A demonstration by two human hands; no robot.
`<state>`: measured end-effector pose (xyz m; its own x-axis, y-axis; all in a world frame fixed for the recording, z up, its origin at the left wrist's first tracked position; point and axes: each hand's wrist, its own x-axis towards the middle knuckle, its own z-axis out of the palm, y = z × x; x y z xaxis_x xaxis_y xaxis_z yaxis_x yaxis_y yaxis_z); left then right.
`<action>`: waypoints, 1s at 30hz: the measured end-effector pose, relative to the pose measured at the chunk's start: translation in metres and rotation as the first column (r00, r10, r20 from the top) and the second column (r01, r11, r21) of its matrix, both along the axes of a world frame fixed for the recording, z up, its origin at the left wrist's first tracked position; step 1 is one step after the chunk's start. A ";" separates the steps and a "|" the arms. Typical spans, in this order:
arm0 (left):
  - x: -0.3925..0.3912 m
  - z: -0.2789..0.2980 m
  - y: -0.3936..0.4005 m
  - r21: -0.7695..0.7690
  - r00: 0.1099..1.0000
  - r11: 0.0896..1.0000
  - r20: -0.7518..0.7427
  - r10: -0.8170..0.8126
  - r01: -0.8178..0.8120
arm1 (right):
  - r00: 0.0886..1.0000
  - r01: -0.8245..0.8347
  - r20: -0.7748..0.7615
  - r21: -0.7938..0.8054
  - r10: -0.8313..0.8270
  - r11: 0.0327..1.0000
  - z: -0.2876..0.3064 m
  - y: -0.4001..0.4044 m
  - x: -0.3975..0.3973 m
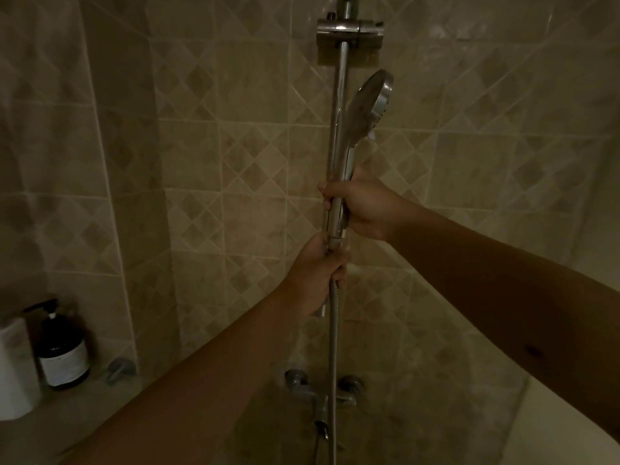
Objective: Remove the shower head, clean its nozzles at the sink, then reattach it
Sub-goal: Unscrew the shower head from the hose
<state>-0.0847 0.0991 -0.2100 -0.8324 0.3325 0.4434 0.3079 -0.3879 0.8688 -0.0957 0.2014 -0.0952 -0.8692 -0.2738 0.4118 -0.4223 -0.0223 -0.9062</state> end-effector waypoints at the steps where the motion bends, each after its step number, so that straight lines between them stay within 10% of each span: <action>1: 0.000 -0.001 0.000 0.015 1.000 1.000 0.003 -0.005 0.005 | 1.000 -0.003 0.001 -0.003 0.003 1.000 0.000 0.000 0.000; 9: -0.004 -0.005 -0.008 0.091 0.976 0.979 0.106 -0.192 0.183 | 0.999 0.009 -0.035 0.055 -0.007 0.998 0.002 0.002 0.001; 30: -0.002 -0.010 -0.004 0.120 0.993 0.992 0.107 -0.057 0.044 | 1.000 -0.006 0.013 -0.009 0.006 1.000 -0.006 0.003 -0.006</action>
<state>-0.0871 0.0950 -0.2202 -0.8618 0.3264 0.3882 0.1900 -0.5019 0.8438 -0.1015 0.2042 -0.1012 -0.8727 -0.2757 0.4029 -0.4103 -0.0331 -0.9114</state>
